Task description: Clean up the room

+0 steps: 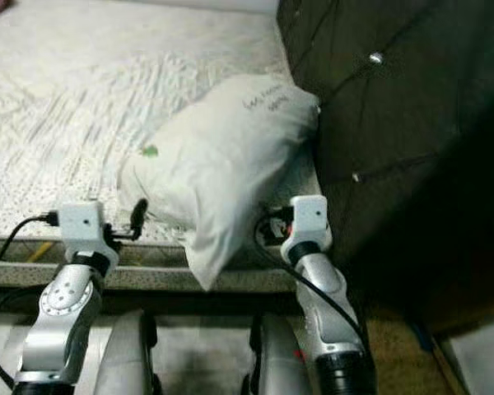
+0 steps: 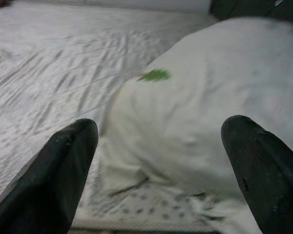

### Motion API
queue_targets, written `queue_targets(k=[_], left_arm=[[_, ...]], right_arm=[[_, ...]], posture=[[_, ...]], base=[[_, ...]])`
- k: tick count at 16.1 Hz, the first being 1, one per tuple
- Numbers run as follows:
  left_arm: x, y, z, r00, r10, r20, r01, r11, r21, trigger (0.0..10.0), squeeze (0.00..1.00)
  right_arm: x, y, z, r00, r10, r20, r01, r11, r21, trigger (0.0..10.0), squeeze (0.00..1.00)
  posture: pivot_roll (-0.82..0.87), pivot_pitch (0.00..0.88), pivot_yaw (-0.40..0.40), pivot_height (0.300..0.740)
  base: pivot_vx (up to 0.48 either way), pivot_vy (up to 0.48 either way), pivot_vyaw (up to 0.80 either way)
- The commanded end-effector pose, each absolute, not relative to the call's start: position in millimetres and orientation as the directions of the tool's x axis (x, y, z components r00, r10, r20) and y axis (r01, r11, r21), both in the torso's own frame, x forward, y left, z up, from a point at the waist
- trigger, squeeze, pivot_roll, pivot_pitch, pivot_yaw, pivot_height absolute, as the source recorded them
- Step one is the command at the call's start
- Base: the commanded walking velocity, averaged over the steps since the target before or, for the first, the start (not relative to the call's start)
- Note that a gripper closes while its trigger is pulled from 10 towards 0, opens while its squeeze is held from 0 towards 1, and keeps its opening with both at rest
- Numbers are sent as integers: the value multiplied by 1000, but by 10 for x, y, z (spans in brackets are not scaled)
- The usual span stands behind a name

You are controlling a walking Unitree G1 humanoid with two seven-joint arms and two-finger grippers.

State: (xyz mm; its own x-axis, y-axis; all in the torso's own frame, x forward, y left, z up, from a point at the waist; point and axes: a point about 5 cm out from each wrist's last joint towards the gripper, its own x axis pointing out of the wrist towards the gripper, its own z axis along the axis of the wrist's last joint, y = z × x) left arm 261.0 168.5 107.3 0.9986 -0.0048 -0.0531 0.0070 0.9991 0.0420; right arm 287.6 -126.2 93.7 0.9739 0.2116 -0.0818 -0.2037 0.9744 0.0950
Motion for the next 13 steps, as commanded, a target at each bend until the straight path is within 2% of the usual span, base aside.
queue_targets(k=[1, 3, 8, 10, 11, 13], left_arm=[[2597, 1725, 1060, 998, 6, -66, -4, 999, 41, 10000, 0], [2599, 1720, 1058, 998, 4, -68, -2, 999, 35, 10000, 0], [2538, 1662, 1002, 994, -20, -112, 22, 1000, 20, 10000, 0], [2493, 1679, 1001, 988, 19, -154, -2, 994, 112, 10000, 0], [2456, 1700, 1019, 988, -15, -155, 28, 996, 79, 10000, 0], [2361, 1789, 1067, 989, -27, -145, 47, 990, 133, 10000, 0]], right_arm=[[2879, -1233, 945, 972, 219, -80, -211, 972, 102, 10000, 0], [2881, -1218, 937, 969, 231, -86, -221, 970, 104, 10000, 0], [2885, -1195, 848, 956, 253, -148, -236, 964, 121, 10000, 0], [2870, -1177, 807, 939, 283, -192, -265, 957, 117, 10000, 0], [2867, -1162, 779, 929, 298, -220, -277, 953, 121, 10000, 0], [2864, -1098, 744, 898, 354, -262, -331, 935, 126, 10000, 0]], posture=[[37, 97, -81, 587], [40, 97, -83, 587], [46, 100, -88, 587], [46, 115, -85, 587], [50, 127, -85, 587], [66, 143, -85, 587]], base=[[326, 0, 0], [306, 0, 0], [0, 0, 0], [0, 0, 0], [0, 0, 0], [0, 0, 0]])
